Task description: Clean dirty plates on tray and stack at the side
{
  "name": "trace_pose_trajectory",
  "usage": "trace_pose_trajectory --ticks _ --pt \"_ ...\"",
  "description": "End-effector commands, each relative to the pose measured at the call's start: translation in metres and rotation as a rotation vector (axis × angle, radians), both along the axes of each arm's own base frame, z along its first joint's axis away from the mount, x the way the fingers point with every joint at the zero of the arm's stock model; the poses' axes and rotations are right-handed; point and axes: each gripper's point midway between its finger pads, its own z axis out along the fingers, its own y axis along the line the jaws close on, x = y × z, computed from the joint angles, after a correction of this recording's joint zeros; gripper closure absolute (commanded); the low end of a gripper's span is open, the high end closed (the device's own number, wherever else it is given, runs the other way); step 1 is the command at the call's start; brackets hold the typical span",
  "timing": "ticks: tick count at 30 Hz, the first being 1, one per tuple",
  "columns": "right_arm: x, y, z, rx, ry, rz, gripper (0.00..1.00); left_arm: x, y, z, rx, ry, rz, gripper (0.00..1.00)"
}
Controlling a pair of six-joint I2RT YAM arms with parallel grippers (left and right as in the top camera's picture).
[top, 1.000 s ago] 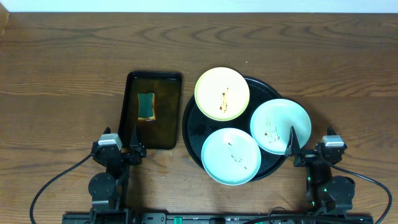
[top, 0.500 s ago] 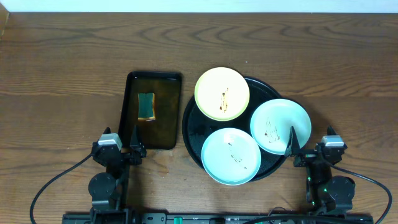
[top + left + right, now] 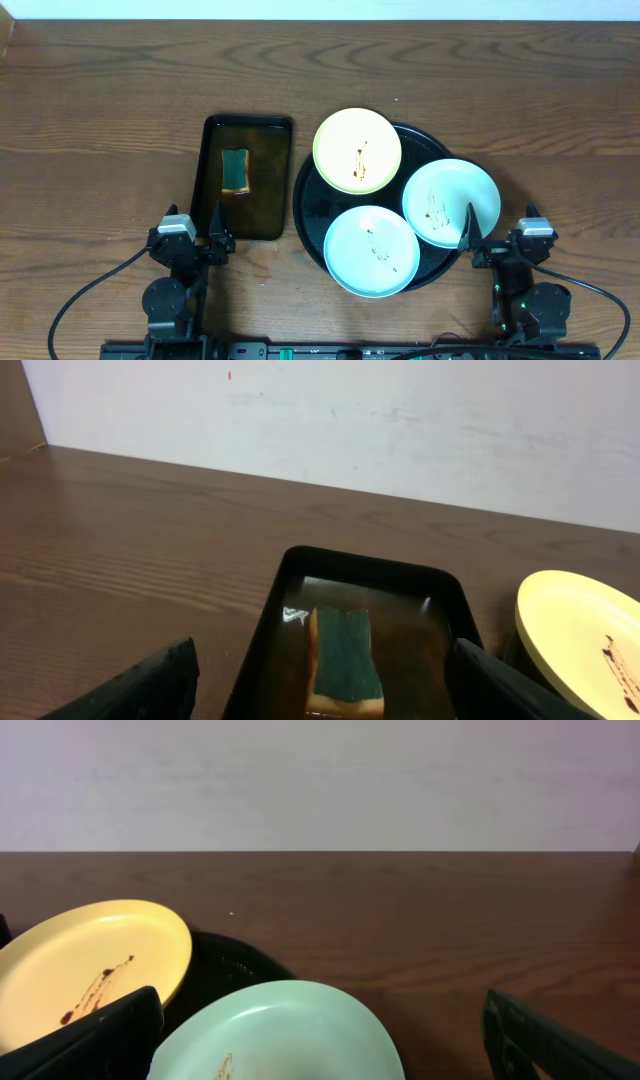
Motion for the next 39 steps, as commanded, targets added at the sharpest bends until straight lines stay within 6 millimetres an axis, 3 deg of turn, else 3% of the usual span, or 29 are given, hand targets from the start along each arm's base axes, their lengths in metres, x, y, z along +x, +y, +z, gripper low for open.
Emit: trace_pose_trajectory --ticks 1,29,33,39 --pt "0.000 0.002 -0.001 -0.012 0.002 0.008 0.01 -0.001 -0.001 -0.015 0.009 0.054 -0.012 0.21" --pt "0.000 0.001 -0.001 -0.012 0.002 -0.001 0.01 -0.001 -0.001 -0.015 0.009 0.054 -0.012 0.21" --pt "0.000 0.002 -0.001 0.049 0.005 0.004 0.01 -0.001 -0.001 -0.015 0.009 0.054 -0.012 0.21" --pt "0.000 0.005 0.027 0.123 -0.093 0.021 0.01 -0.001 -0.001 -0.015 0.009 0.054 -0.012 0.21"
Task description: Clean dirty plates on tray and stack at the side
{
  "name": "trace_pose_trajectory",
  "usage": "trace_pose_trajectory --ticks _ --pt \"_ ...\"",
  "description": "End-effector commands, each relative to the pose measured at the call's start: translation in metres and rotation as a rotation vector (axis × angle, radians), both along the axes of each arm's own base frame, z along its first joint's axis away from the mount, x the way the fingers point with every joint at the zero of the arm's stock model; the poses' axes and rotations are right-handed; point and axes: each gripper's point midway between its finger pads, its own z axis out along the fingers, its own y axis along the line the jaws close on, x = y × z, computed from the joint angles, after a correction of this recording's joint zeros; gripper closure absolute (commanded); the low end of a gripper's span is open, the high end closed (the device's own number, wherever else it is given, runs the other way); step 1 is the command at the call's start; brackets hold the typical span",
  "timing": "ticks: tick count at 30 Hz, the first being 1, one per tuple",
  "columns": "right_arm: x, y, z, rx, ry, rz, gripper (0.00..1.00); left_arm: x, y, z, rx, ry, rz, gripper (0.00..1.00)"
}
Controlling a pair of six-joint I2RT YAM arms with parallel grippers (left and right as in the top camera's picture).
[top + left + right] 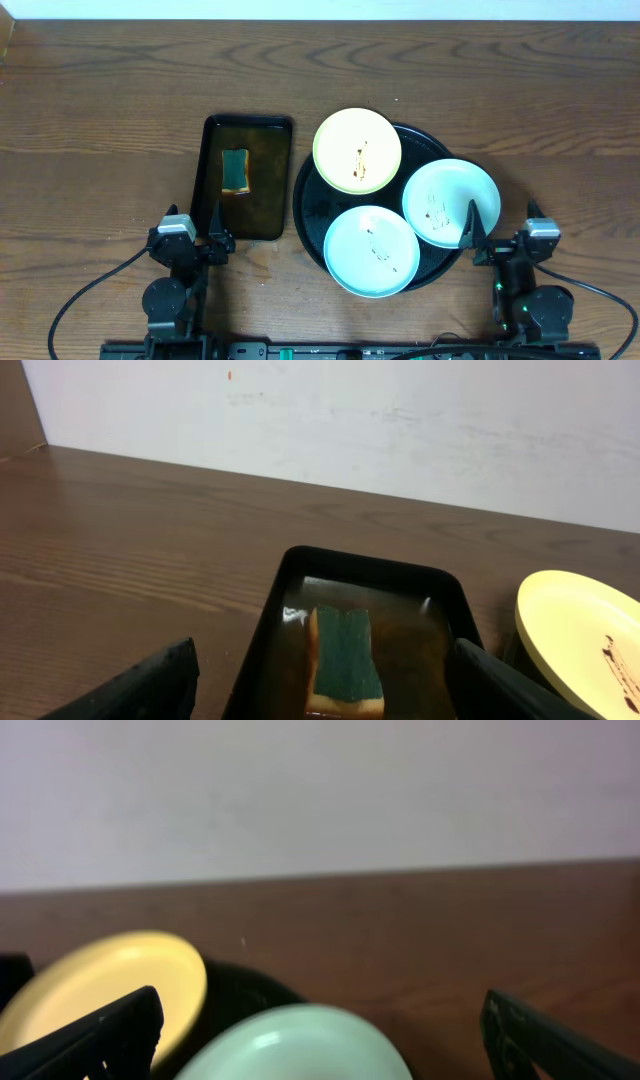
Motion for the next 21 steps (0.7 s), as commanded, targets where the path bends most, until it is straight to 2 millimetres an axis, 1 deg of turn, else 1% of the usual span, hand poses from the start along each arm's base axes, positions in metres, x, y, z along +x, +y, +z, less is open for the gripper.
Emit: trace_pose_trajectory --ticks 1,6,10,16,19,21 --pt "-0.002 0.004 0.013 0.046 -0.030 0.021 0.01 -0.001 -0.001 -0.015 0.009 0.054 -0.012 0.21" --pt "-0.003 0.004 0.025 0.045 -0.002 0.020 0.01 -0.001 -0.001 -0.015 0.009 0.054 -0.012 0.21" --pt "0.002 0.004 0.035 0.023 0.061 0.019 0.01 -0.001 -0.001 -0.015 0.009 0.054 -0.012 0.21" --pt "0.024 0.007 0.062 0.018 0.176 0.026 0.01 -0.001 -0.001 -0.015 0.009 0.054 -0.012 0.21" --pt "0.032 0.015 0.076 0.022 0.241 0.069 0.01 -0.001 -0.001 -0.015 0.009 0.054 -0.012 0.21" --pt "0.036 0.016 0.082 0.023 0.255 0.077 0.01 -0.001 -0.001 -0.015 0.009 0.054 -0.012 0.21"
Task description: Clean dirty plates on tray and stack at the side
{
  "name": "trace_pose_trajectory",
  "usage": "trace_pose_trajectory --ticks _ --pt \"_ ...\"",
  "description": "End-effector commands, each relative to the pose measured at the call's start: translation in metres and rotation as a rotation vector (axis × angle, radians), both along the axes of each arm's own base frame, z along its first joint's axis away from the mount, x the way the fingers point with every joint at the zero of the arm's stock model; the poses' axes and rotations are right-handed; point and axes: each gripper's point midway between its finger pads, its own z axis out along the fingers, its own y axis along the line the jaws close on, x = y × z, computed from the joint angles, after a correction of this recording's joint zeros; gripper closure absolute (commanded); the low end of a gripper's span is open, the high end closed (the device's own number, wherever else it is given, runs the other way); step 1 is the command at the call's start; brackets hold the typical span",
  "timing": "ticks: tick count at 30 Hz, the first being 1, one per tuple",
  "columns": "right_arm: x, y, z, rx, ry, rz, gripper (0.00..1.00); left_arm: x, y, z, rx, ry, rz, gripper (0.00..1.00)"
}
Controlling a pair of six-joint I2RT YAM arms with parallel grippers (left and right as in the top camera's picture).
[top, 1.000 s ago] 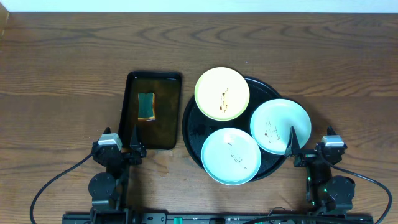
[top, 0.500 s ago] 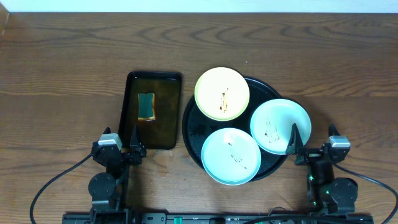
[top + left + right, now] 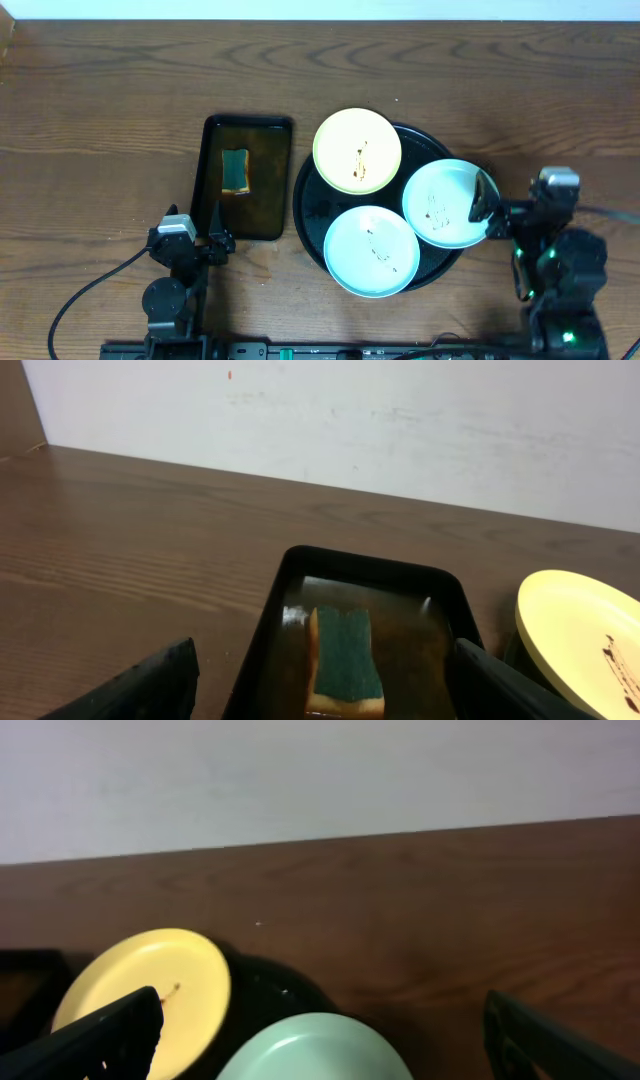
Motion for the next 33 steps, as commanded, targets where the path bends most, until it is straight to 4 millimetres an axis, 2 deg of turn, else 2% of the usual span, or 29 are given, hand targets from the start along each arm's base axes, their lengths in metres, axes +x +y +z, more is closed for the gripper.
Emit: trace_pose_trajectory --ticks 1,4,11,20,23,25,29,33 --pt "0.007 0.009 0.016 0.009 -0.002 0.041 0.01 -0.001 -0.001 -0.015 0.009 0.053 -0.012 0.21" --pt "0.009 0.009 -0.002 0.015 0.070 0.040 0.01 -0.001 -0.001 -0.015 0.009 0.053 -0.012 0.21" --pt "0.011 0.010 -0.014 0.020 0.129 0.045 0.01 -0.001 -0.001 -0.015 0.009 0.053 -0.012 0.21" --pt "0.003 0.010 -0.032 -0.019 0.471 0.064 0.01 -0.001 -0.001 -0.015 0.009 0.053 -0.012 0.21" --pt "0.005 0.017 -0.034 -0.049 0.519 0.128 0.01 -0.001 -0.001 -0.015 0.009 0.053 -0.012 0.21" --pt "0.007 0.013 -0.040 -0.064 0.539 0.108 0.01 -0.001 -0.001 -0.015 0.009 0.053 -0.012 0.21" --pt "0.003 -0.015 -0.057 -0.083 0.627 -0.071 0.01 -0.001 -0.001 -0.015 0.009 0.053 -0.012 0.21" --pt "0.005 -0.005 -0.067 -0.050 0.664 -0.026 0.01 -0.001 -0.002 -0.015 0.008 0.053 -0.012 0.21"
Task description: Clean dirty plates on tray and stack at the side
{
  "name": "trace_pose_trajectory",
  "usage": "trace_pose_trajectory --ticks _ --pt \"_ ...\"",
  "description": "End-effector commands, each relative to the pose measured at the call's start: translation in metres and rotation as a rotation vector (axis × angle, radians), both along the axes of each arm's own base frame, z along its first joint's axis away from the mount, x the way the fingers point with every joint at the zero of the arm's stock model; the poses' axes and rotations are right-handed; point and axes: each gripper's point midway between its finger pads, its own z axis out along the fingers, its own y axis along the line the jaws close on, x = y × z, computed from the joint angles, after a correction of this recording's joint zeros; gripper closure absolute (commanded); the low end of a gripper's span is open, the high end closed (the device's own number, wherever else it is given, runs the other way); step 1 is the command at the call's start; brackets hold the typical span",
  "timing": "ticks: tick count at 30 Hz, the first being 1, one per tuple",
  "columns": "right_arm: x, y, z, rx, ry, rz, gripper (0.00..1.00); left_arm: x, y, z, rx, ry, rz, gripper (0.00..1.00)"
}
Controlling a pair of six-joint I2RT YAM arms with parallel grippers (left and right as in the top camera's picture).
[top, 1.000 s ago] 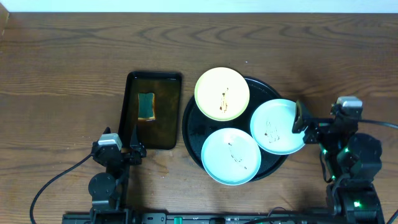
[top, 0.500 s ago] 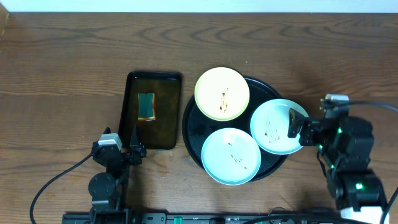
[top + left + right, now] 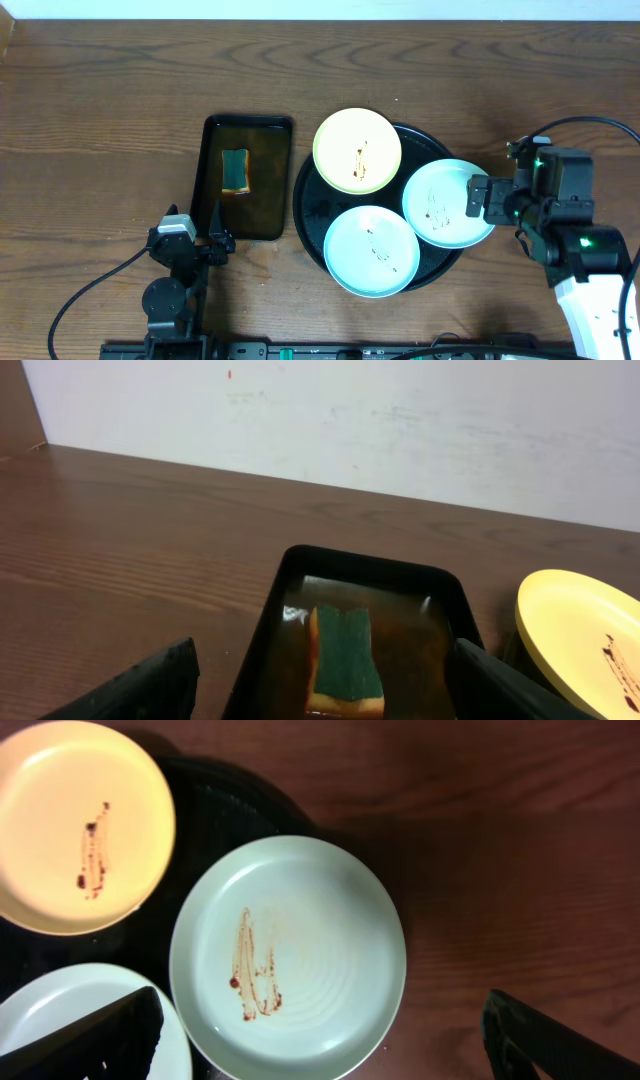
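Observation:
A round black tray (image 3: 308, 205) holds three smeared plates: a yellow plate (image 3: 357, 150) at the back, a pale green plate (image 3: 440, 203) on the right and a light blue plate (image 3: 371, 250) in front. The pale green plate (image 3: 288, 955) shows brown streaks. My right gripper (image 3: 478, 197) hangs open over that plate's right rim, facing down; in the right wrist view it (image 3: 320, 1025) spans the plate. A green sponge (image 3: 236, 169) lies in brownish water in a rectangular black tray (image 3: 210, 130). My left gripper (image 3: 192, 230) rests open at the front, looking at the sponge (image 3: 345, 655).
The wooden table (image 3: 100, 100) stretches wide to the left and behind the trays, ending at a white wall (image 3: 400, 420). Black cables (image 3: 90, 290) loop by the arm bases at the front edge.
My right gripper has moved left and tipped from a forward look to a straight-down look over the pale green plate. The left arm, plates and sponge have not moved.
Both grippers first rested open at the front edge, looking along the table. The right one then stood slightly shifted, later raised beside the pale green plate's right rim, and now faces down over that plate. The left arm stayed put throughout.

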Motion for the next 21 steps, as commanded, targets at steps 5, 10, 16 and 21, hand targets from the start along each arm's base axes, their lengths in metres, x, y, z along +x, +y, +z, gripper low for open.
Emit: trace_pose_trajectory --ticks 5,10,16,21 --pt "0.007 -0.003 -0.009 0.004 0.042 -0.036 0.01 -0.001 -0.002 -0.014 -0.045 0.052 -0.008 0.21" --pt "0.008 -0.013 -0.014 0.006 0.061 -0.074 0.01 -0.007 -0.008 -0.015 -0.093 0.147 -0.029 0.21" --pt "0.007 -0.025 -0.017 0.011 0.076 -0.117 0.01 -0.002 -0.008 0.014 -0.111 0.294 -0.023 0.21" --pt "0.007 -0.027 -0.017 0.017 0.075 -0.121 0.01 0.027 -0.018 0.023 -0.133 0.527 -0.077 0.21"
